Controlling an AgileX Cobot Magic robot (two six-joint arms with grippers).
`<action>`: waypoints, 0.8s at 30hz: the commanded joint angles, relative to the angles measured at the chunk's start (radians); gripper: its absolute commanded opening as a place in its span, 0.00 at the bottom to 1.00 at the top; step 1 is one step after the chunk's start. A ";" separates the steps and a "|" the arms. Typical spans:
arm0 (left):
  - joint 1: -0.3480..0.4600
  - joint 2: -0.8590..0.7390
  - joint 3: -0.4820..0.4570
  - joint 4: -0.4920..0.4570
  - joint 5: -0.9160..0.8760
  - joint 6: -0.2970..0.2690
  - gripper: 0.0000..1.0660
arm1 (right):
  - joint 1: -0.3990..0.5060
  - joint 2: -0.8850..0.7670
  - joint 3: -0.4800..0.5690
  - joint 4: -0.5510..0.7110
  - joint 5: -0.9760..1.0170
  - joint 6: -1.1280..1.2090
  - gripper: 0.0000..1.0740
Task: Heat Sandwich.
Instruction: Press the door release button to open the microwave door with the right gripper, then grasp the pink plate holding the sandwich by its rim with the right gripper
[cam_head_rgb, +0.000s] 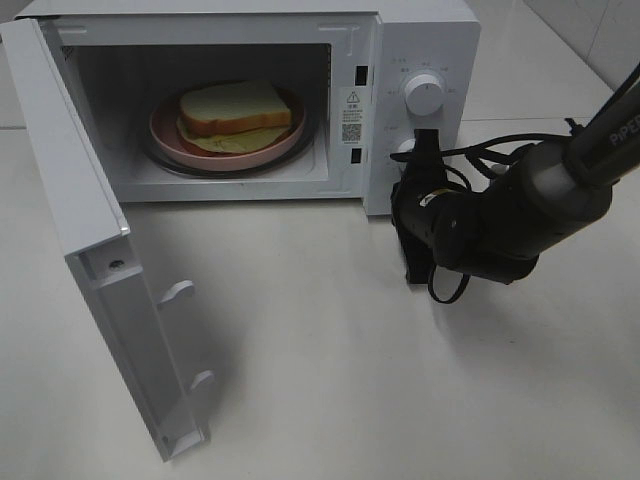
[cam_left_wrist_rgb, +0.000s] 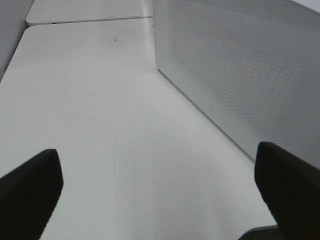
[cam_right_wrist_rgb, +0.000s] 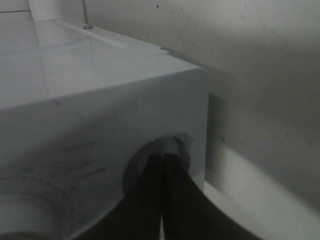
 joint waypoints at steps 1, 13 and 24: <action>0.002 -0.021 0.004 -0.006 -0.005 -0.003 0.93 | 0.031 -0.040 0.027 -0.080 -0.049 0.035 0.00; 0.002 -0.021 0.004 -0.005 -0.005 -0.003 0.93 | 0.077 -0.131 0.178 -0.080 -0.082 0.041 0.00; 0.002 -0.021 0.004 -0.003 -0.005 -0.003 0.93 | 0.077 -0.304 0.286 -0.162 0.029 -0.057 0.00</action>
